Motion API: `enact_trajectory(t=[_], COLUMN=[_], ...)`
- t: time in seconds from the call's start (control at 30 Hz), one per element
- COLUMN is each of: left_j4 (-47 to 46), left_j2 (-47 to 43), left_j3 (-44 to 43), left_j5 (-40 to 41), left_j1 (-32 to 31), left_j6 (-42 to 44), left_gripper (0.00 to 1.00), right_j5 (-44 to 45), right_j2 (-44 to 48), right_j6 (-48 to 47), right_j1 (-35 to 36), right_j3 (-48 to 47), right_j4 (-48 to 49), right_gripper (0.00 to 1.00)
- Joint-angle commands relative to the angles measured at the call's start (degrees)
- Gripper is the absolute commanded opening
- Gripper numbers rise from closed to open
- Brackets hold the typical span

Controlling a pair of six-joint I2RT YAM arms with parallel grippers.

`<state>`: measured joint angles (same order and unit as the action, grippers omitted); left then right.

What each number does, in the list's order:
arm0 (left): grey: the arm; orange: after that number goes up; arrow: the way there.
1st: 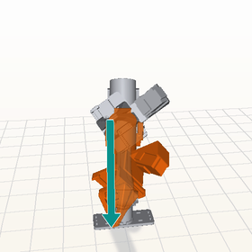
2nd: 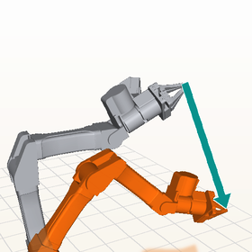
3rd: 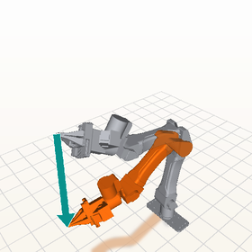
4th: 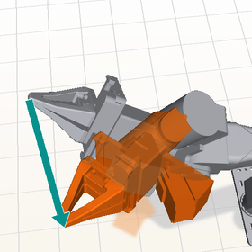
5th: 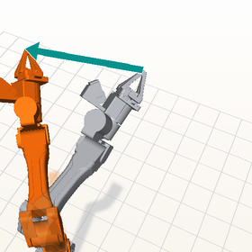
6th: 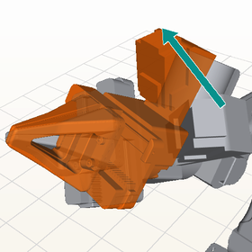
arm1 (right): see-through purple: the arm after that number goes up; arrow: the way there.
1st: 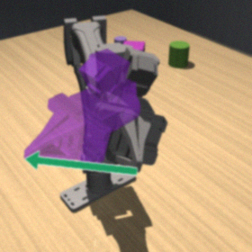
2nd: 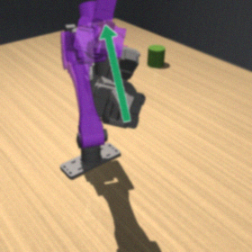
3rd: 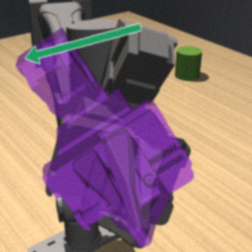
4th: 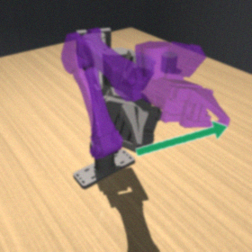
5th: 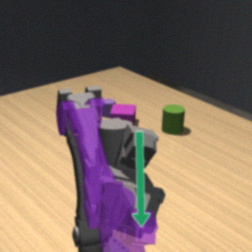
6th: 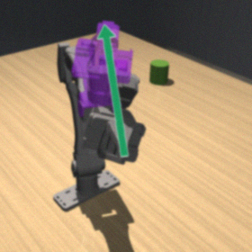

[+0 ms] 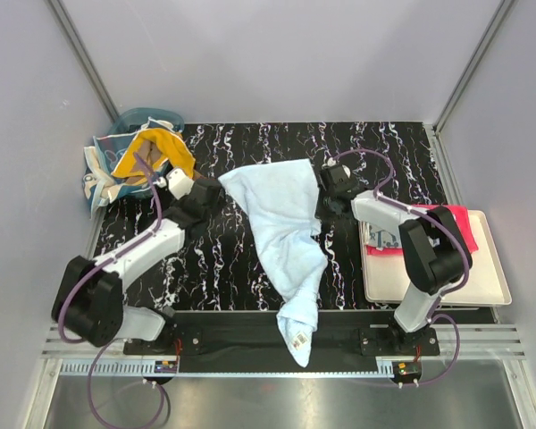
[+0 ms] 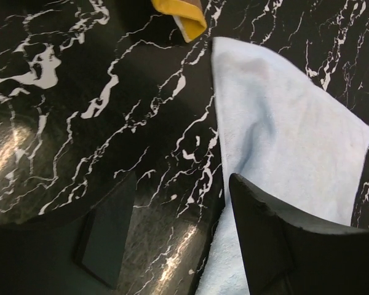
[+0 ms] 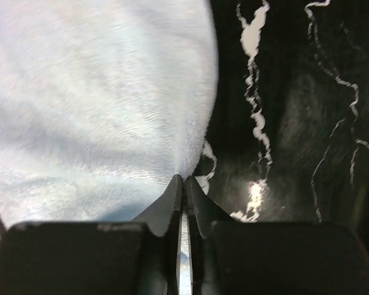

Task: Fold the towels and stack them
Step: Flatten out the crumpled towel

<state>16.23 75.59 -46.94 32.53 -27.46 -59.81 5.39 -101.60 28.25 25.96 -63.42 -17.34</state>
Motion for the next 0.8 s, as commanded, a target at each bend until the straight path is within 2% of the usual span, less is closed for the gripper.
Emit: enact_trajectory(t=[0.0,0.13,0.17,0.27,0.47,0.6,0.77], left_j4=[-4.36,-5.77,-4.99,-5.61,-1.64,0.38,0.03], left_j2=[4.29,12.53,14.21,20.98,34.34,40.06,44.11], left_j3=[-5.17,-10.0,-11.49,-18.6,-33.45,-38.57,-41.39], left_j5=[-2.39,-5.1,-5.55,-9.68,-14.51,-16.53,-18.29], left_j1=[0.92,4.24,5.04,7.42,10.15,10.24,10.41], left_j6=[2.94,5.92,6.28,11.03,16.3,16.75,16.75], left_gripper=[0.67,0.65,0.65,0.63,0.59,0.59,0.59], right_j5=[-0.73,-0.65,0.66,1.99,3.39,0.95,-3.62], right_j2=[3.6,5.88,6.06,5.19,1.94,-3.33,-12.02], right_j6=[2.51,2.08,1.64,0.23,-2.23,-3.55,-4.34], right_j1=[2.78,2.96,2.79,1.12,-4.85,-7.67,-10.22], right_j3=[1.89,2.6,1.99,-2.49,-11.45,-19.7,-27.01], right_j4=[1.7,2.14,2.05,-0.49,-2.78,-3.23,-1.38], right_gripper=[0.1,0.27,0.36,0.45,0.47,0.51,0.51])
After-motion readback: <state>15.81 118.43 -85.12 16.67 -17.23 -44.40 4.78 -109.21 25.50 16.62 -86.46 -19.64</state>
